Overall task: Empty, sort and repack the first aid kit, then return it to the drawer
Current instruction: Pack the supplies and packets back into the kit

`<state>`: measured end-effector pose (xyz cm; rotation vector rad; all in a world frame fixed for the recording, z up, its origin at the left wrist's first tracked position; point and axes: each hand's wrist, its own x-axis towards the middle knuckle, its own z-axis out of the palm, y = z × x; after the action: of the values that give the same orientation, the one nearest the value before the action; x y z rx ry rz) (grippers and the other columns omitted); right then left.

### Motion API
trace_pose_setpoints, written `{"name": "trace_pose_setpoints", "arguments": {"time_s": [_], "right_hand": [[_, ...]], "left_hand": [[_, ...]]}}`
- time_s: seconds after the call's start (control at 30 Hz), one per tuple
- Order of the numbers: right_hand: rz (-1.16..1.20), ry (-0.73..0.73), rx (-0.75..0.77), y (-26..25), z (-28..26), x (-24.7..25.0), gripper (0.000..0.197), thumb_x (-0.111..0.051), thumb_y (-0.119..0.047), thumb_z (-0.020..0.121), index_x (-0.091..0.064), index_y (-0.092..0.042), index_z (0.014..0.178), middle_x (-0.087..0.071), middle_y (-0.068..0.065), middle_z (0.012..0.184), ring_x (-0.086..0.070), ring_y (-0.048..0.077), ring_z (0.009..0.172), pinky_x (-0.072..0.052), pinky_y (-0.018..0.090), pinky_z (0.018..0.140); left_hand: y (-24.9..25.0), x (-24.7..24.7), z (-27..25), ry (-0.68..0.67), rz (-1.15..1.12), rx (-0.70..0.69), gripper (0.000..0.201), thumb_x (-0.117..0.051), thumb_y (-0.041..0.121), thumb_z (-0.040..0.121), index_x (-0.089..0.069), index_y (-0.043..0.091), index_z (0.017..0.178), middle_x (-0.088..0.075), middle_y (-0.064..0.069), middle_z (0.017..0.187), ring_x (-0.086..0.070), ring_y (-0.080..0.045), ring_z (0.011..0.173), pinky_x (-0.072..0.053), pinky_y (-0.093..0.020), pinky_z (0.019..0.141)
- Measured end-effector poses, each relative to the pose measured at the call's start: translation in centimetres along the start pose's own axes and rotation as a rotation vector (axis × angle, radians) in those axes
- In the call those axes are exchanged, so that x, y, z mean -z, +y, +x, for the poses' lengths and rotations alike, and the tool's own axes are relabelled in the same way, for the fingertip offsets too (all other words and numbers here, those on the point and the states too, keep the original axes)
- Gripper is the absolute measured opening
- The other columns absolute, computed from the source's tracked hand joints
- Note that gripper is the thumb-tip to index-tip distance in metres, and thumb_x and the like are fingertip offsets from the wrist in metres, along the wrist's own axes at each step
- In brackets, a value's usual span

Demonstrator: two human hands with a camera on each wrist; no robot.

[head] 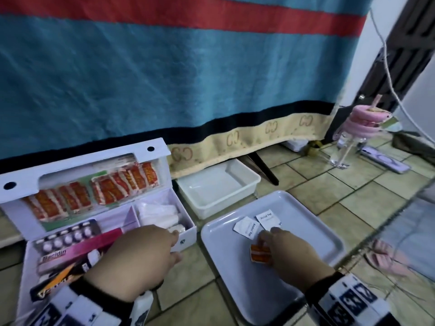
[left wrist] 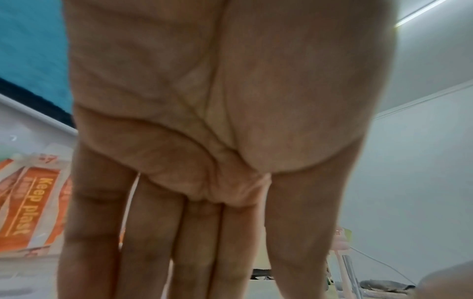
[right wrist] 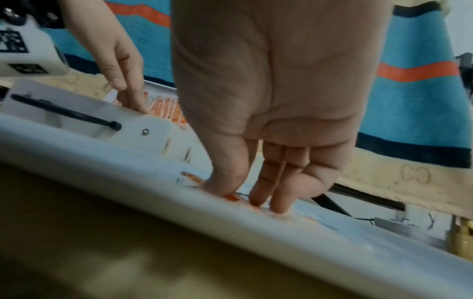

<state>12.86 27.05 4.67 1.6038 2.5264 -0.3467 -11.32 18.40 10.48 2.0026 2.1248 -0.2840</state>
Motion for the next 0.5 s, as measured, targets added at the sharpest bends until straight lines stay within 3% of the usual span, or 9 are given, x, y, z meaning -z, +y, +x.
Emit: {"name": "trace_pose_setpoints", "arguments": {"time_s": [0.07,0.17,0.3,0.5], "right_hand": [[-0.080,0.019,0.009,-0.6,-0.1,-0.1,0.034,-0.046,-0.016,0.086,-0.048,-0.026,0.118,-0.045,-0.002,0.123,-0.045,0.020,0.118,-0.043,0.032,0.087],[-0.205,0.018,0.038,-1.6,0.0,-0.1,0.033,-0.047,-0.019,0.087,-0.047,-0.019,0.120,-0.050,0.004,0.125,-0.046,0.023,0.120,-0.037,0.033,0.095],[-0.271,-0.007,0.028,-1.8,0.7,0.2,0.033,-0.045,-0.018,0.087,-0.046,-0.018,0.120,-0.056,0.004,0.124,-0.047,0.023,0.120,-0.034,0.034,0.097],[-0.325,-0.008,0.135,-1.6,1.4,0.2,0.027,-0.044,-0.030,0.091,-0.053,-0.022,0.115,-0.053,0.001,0.124,-0.046,0.022,0.120,-0.036,0.034,0.097]], "left_hand": [[0.3,-0.1,-0.1,0.016,0.020,0.004,0.049,-0.038,0.050,0.095,-0.037,0.030,0.140,-0.053,0.001,0.133,-0.052,-0.017,0.118,-0.043,-0.027,0.088],[0.4,-0.5,-0.4,0.037,-0.019,0.017,0.051,-0.039,0.050,0.095,-0.035,0.030,0.142,-0.054,0.001,0.131,-0.051,-0.018,0.118,-0.045,-0.030,0.094],[-0.4,-1.2,-0.7,0.108,-0.160,0.024,0.050,-0.042,0.049,0.094,-0.035,0.035,0.142,-0.050,0.006,0.138,-0.047,-0.014,0.124,-0.041,-0.028,0.100],[-2.2,-1.5,-1.9,0.202,-0.359,0.042,0.037,-0.049,0.047,0.091,-0.054,0.036,0.125,-0.061,0.015,0.122,-0.055,-0.005,0.108,-0.044,-0.022,0.089]]}}
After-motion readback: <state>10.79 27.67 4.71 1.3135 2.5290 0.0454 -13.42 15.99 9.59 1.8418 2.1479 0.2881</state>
